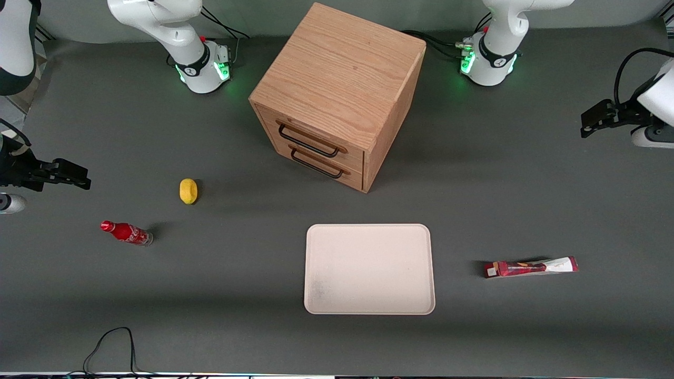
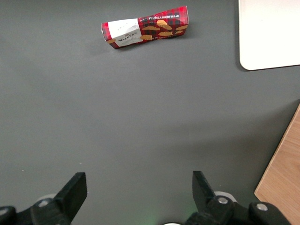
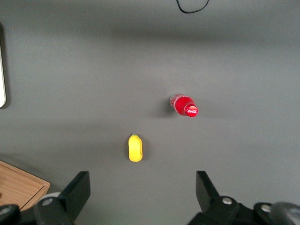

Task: Place red cookie box on tray
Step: 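Move the left gripper from rest toward the red shortbread box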

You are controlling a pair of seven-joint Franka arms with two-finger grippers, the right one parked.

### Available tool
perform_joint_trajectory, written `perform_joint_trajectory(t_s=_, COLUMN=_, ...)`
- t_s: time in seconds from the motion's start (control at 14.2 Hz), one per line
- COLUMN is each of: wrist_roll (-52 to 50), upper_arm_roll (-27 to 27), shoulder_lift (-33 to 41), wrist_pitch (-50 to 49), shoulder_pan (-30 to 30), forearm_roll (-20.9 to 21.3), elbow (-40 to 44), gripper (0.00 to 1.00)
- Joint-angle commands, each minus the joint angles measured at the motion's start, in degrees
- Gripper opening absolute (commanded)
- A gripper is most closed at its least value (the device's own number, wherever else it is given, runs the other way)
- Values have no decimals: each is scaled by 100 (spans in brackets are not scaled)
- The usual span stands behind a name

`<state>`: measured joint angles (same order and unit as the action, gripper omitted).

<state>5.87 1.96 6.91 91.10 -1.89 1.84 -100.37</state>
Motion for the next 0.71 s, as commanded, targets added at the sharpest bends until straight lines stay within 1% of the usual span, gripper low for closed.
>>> perform_joint_trajectory(t_s=0.0, wrist_roll=-78, upper_arm_roll=-3, shoulder_lift=39, wrist_pitch=-154, shoulder_pan=48, forearm_roll=-96, elbow=87, gripper=100)
perform_joint_trajectory(t_s=0.21, wrist_roll=-7, upper_arm_roll=23, shoulder_lift=-48, wrist_pitch=-67, shoulder_pan=66, forearm_roll=-43, elbow=44, gripper=100)
perform_joint_trajectory(t_s=0.35, wrist_roll=1, upper_arm_roll=198, shoulder_lift=-303, wrist_pitch=-31, shoulder_pan=48, forearm_roll=-52, elbow=17, gripper=100)
perform_joint_trajectory(t_s=0.49, wrist_roll=71, upper_arm_roll=287, shoulder_lift=-566, wrist_pitch=336, shoulder_pan=13, forearm_roll=-61, elbow=17, gripper=100)
perform_joint_trajectory(t_s=0.64, wrist_roll=701, upper_arm_roll=357, shoulder_lift=-821, wrist_pitch=645, shoulder_pan=-13, forearm_roll=-87, elbow=104, gripper=100)
